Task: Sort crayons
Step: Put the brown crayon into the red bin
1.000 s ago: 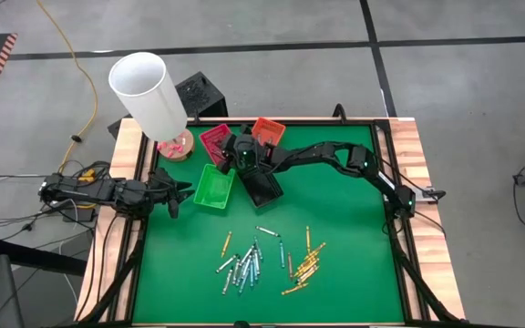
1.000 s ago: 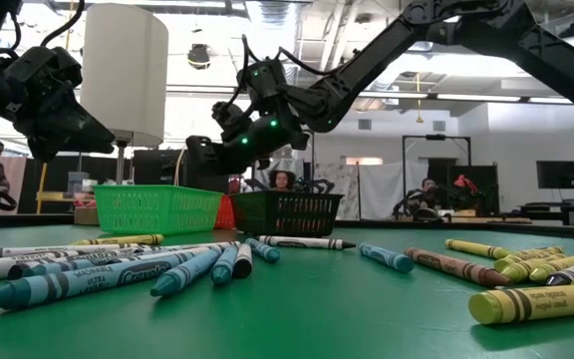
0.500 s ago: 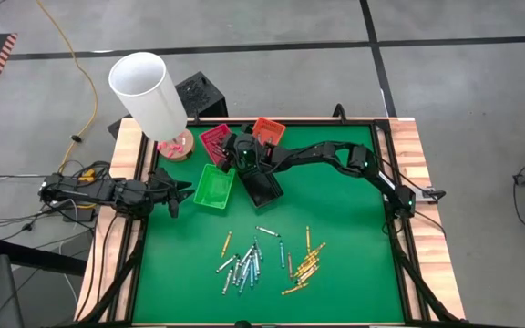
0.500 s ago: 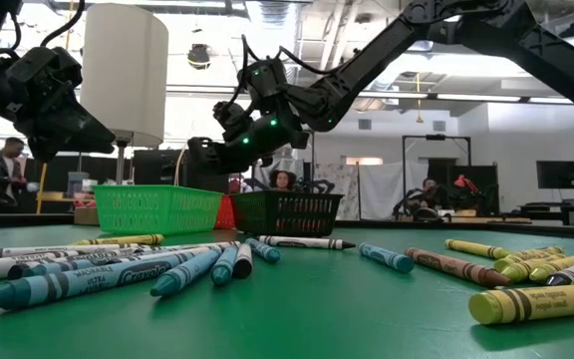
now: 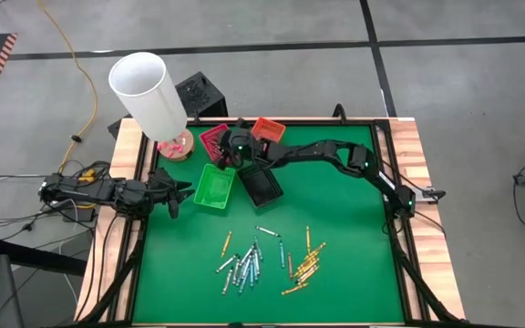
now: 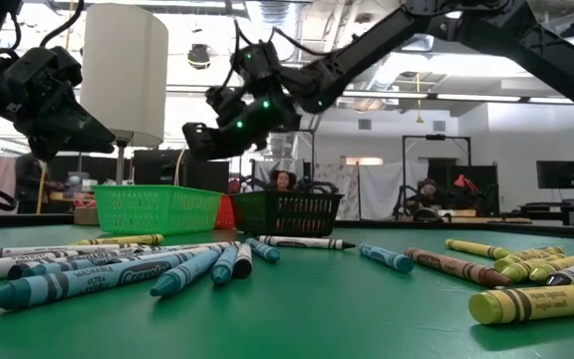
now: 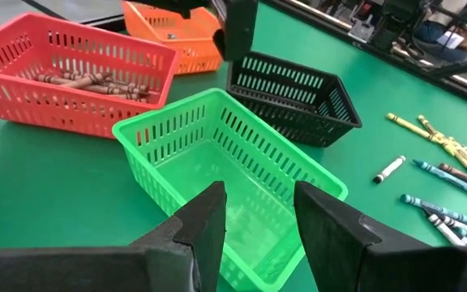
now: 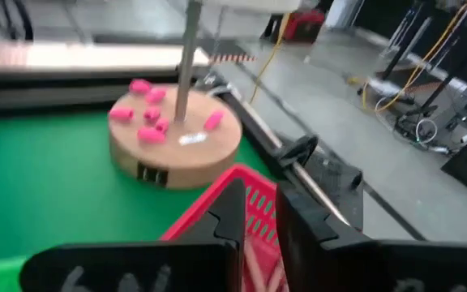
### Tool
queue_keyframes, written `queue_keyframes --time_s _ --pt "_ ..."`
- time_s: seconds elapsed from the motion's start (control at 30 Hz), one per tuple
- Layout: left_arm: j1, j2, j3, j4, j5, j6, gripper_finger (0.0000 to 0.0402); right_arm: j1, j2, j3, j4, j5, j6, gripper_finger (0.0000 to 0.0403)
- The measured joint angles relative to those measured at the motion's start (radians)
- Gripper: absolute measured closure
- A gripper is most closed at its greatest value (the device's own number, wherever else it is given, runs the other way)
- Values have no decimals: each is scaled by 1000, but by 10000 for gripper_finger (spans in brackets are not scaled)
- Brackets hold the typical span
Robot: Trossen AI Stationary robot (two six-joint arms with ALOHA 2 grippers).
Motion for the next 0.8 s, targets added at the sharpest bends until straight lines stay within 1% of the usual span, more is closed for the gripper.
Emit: queue_keyframes --time_s 0.1,0.23,0.37,0.53,0.67,0.8 --pt "0 0 0 0 1 4 265 2 0 79 -166 -6 -13 334" --pt "0 0 0 0 -4 -5 265 -2 0 190 -412 -64 -52 330" --pt "0 0 0 0 -3 -5 265 3 0 353 -705 -92 -68 330" --pt "0 0 0 0 -3 -3 265 35 -2 525 -1097 -135 43 330" --pt "0 0 0 0 2 -6 265 76 -55 502 -1277 -182 179 330" --pt "0 0 0 0 25 -21 265 143 -76 504 -1483 -190 311 330"
